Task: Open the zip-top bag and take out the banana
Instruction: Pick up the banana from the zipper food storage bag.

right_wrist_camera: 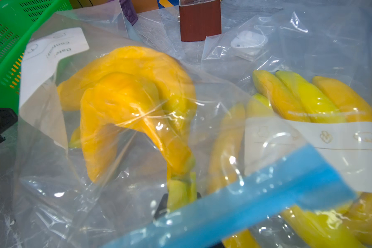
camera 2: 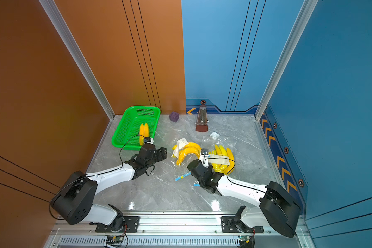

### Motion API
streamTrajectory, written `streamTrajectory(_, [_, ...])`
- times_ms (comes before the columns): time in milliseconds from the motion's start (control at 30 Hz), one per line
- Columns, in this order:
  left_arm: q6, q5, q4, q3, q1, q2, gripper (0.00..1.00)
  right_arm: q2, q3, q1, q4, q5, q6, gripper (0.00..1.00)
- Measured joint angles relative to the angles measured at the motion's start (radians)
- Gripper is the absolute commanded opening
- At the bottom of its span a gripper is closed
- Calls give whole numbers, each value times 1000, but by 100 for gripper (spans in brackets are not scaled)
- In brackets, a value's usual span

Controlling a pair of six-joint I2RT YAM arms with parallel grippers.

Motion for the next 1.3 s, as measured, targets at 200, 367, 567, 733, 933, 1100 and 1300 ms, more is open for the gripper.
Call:
streamTrajectory(200, [-2, 13, -12, 60, 3, 131, 96, -63, -50, -8, 0, -48, -13, 13])
streamTrajectory(367, [3, 28, -14, 133, 3, 205, 82, -66, -80, -9, 1, -90, -20, 12])
streamTrajectory(567, [7, 29, -42, 193, 0, 293, 66, -66, -95, -11, 8, -107, -19, 10])
streamTrajectory(733, [11, -2, -106, 251, -16, 340, 44, -61, -96, -12, 15, -124, -19, 8])
streamTrajectory(933, [23, -64, -182, 288, -23, 354, 19, -61, -96, -1, 4, -122, -3, 8])
streamTrajectory(1100, [41, -145, -244, 340, -23, 380, 4, -79, -79, 42, -113, -83, 52, 7])
streamTrajectory(1300, [62, -224, -290, 434, -23, 431, 1, -200, -73, 76, -257, -47, 114, 8])
